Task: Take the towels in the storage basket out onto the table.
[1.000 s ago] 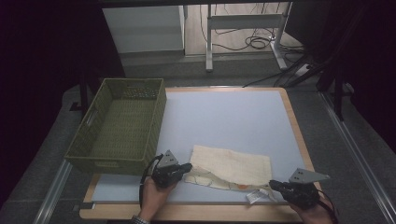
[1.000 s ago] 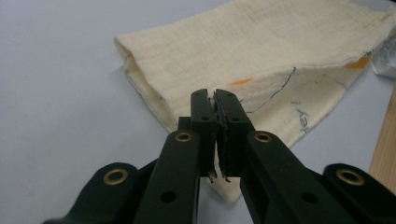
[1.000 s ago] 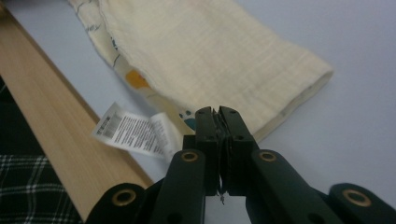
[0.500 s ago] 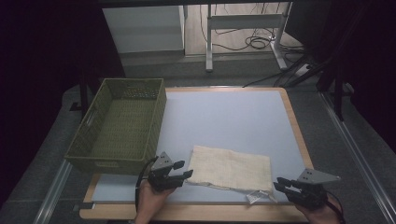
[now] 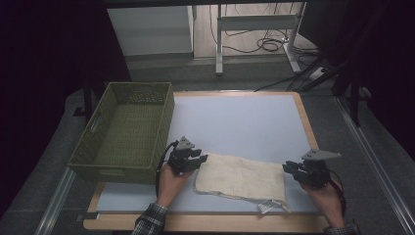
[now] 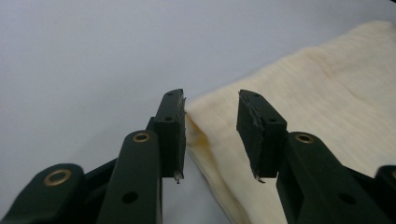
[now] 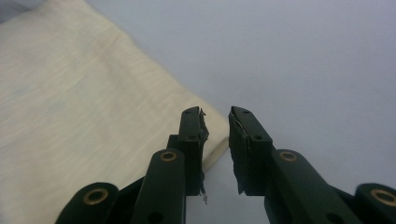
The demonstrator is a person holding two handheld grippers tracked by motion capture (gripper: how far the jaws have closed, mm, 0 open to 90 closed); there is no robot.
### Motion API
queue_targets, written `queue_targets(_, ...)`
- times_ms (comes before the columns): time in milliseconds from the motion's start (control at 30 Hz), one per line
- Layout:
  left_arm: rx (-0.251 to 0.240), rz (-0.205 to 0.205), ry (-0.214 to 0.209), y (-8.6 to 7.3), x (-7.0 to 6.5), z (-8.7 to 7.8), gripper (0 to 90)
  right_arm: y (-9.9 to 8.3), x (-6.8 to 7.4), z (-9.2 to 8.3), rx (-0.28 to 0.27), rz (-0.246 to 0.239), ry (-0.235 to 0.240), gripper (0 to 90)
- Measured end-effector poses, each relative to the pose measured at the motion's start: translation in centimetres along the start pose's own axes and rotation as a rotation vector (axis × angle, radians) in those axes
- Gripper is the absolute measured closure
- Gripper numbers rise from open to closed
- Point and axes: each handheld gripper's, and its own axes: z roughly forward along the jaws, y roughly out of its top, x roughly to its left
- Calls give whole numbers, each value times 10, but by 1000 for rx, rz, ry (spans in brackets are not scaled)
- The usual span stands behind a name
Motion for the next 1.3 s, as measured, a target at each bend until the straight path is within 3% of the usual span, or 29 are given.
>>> queue_targets(133,45,-1,22,3,8,17,528,3,-7,20,21,22,6,681)
queue_targets(267,86,22,28,1,12,29,517,0,-5,32,62,9,-3,649)
queue_targets(333,71,31,31,-2,11,29,558,-4,-1,35,76,-1,-2,665)
queue_targets(367,71,31,31,-2,11,29,583,-5,0,34,74,2,4,735)
queue_targets(400,70,30,4,-3,11,29,647,-5,2,33,79,7,24,809)
queue_targets(433,70,30,4,-3,11,29,699,-5,3,33,82,3,28,831)
queue_targets(467,70,25,-46,-4,10,28,767,-4,5,33,86,-9,21,840)
queue_targets(500,70,25,-46,-4,10,28,830,-4,5,33,86,-9,21,840)
queue_targets(567,65,35,-54,-6,7,26,855,2,6,33,96,-43,-10,846)
queue_targets(767,7,29,-54,-12,3,9,858,23,-3,37,65,-61,-35,845)
queue_targets(1000,-34,46,-27,-20,-6,-10,856,48,-16,57,44,-69,-50,844)
queue_targets(1167,14,72,21,-18,-2,2,831,48,-22,78,73,-29,-43,835)
queue_targets(1300,48,84,43,-18,3,12,792,44,-20,76,60,-23,-36,817)
